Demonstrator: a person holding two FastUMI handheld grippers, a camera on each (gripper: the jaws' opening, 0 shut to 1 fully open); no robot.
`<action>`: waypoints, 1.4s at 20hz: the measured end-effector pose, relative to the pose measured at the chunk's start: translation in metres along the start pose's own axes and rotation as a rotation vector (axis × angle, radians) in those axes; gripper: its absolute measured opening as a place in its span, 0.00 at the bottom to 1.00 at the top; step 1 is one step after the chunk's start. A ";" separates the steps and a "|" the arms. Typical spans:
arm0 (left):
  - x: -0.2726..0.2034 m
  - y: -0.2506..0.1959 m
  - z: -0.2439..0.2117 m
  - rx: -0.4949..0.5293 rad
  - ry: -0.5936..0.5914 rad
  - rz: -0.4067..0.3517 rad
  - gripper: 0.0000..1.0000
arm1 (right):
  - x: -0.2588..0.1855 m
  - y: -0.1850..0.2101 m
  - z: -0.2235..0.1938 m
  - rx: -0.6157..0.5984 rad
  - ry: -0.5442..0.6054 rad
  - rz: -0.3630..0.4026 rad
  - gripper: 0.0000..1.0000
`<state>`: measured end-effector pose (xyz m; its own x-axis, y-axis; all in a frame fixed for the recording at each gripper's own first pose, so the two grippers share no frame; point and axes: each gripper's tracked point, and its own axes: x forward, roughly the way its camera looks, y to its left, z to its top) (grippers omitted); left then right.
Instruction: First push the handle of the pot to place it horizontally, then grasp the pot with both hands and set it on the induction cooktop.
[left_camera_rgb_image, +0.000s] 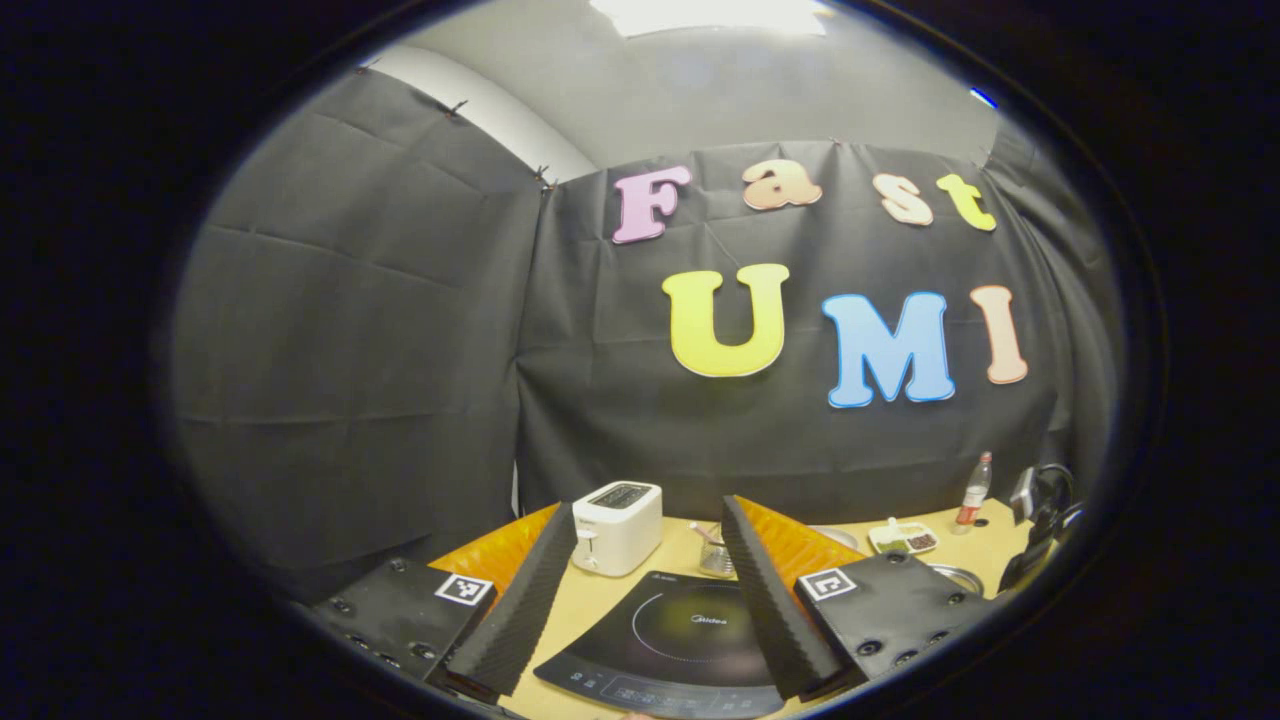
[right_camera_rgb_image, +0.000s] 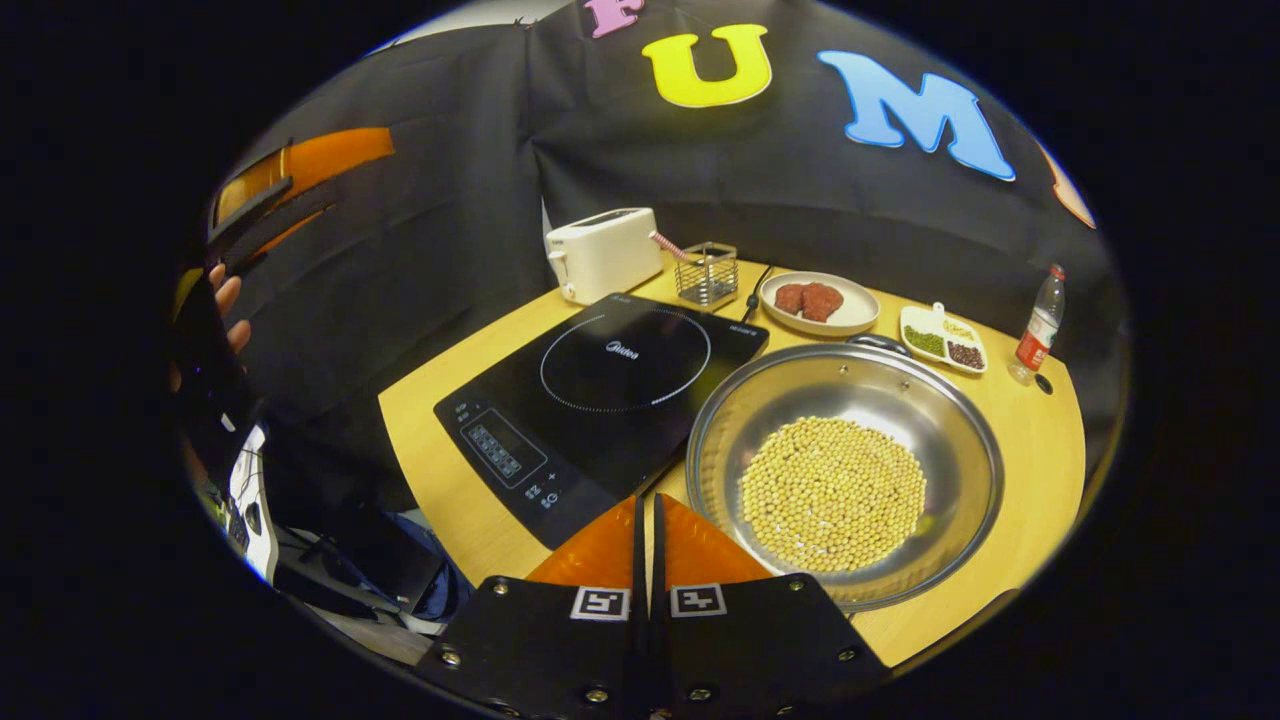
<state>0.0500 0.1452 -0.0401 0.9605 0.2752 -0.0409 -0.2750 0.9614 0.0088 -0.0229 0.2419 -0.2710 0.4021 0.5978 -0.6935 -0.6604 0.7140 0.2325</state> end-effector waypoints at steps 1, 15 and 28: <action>0.003 -0.001 -0.002 -0.005 0.005 -0.006 0.92 | 0.005 -0.001 -0.007 -0.005 0.024 0.000 0.01; 0.047 -0.021 -0.019 -0.042 0.013 -0.092 0.99 | 0.010 -0.031 -0.054 0.037 0.230 -0.085 0.01; 0.072 -0.089 -0.014 -0.074 0.012 -0.269 0.99 | -0.020 -0.048 -0.077 0.176 0.290 -0.188 0.01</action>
<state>0.1427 0.0789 -0.0575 0.9990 0.0092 -0.0439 -0.0126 0.9969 -0.0773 -0.0476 0.1675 -0.3209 0.2927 0.3405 -0.8935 -0.4634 0.8679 0.1789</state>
